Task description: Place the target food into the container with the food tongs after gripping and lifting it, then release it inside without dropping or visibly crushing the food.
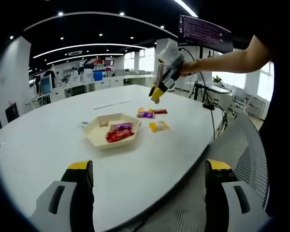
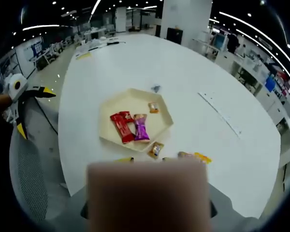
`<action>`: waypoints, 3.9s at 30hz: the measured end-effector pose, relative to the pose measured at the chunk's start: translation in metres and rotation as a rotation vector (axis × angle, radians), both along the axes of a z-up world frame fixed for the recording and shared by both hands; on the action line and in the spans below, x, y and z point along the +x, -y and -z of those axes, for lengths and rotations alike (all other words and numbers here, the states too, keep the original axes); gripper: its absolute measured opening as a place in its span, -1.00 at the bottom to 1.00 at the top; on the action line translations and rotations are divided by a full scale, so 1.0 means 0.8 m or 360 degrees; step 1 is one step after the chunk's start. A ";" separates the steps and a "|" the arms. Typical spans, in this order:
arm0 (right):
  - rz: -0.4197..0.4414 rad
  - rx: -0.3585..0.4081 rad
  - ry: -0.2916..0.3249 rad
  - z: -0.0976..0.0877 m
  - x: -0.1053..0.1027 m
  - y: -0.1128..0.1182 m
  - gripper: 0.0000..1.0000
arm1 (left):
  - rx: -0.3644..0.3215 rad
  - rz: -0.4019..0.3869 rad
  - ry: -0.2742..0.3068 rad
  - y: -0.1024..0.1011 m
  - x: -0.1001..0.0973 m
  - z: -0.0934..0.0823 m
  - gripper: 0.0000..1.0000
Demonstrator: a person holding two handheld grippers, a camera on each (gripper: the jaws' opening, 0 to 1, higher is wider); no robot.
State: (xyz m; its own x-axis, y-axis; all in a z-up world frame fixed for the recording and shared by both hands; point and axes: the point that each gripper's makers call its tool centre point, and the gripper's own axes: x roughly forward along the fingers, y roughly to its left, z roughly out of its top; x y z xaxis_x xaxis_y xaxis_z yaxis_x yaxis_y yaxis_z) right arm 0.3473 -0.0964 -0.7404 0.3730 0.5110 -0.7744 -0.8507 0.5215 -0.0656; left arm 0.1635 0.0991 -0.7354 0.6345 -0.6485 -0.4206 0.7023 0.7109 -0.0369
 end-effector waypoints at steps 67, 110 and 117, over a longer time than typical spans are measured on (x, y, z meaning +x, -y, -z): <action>-0.0054 -0.0065 -0.0010 0.104 -0.006 0.010 -0.46 | 0.0038 -0.0014 -0.0027 -0.003 0.000 0.006 0.93; 0.0008 -0.0069 0.0076 0.041 -0.002 0.034 -0.57 | 0.0029 -0.0009 -0.0014 -0.003 0.000 0.003 0.93; 0.0009 -0.0084 0.0113 0.016 0.002 0.039 -0.56 | 0.0024 -0.0012 0.0003 -0.003 0.001 0.001 0.93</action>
State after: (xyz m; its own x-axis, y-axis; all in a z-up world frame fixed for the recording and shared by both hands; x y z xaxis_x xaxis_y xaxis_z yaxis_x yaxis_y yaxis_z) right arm 0.3491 -0.1277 -0.7532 0.4306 0.4677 -0.7719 -0.8400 0.5205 -0.1532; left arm 0.1641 0.1014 -0.7362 0.6400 -0.6374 -0.4291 0.6971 0.7166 -0.0246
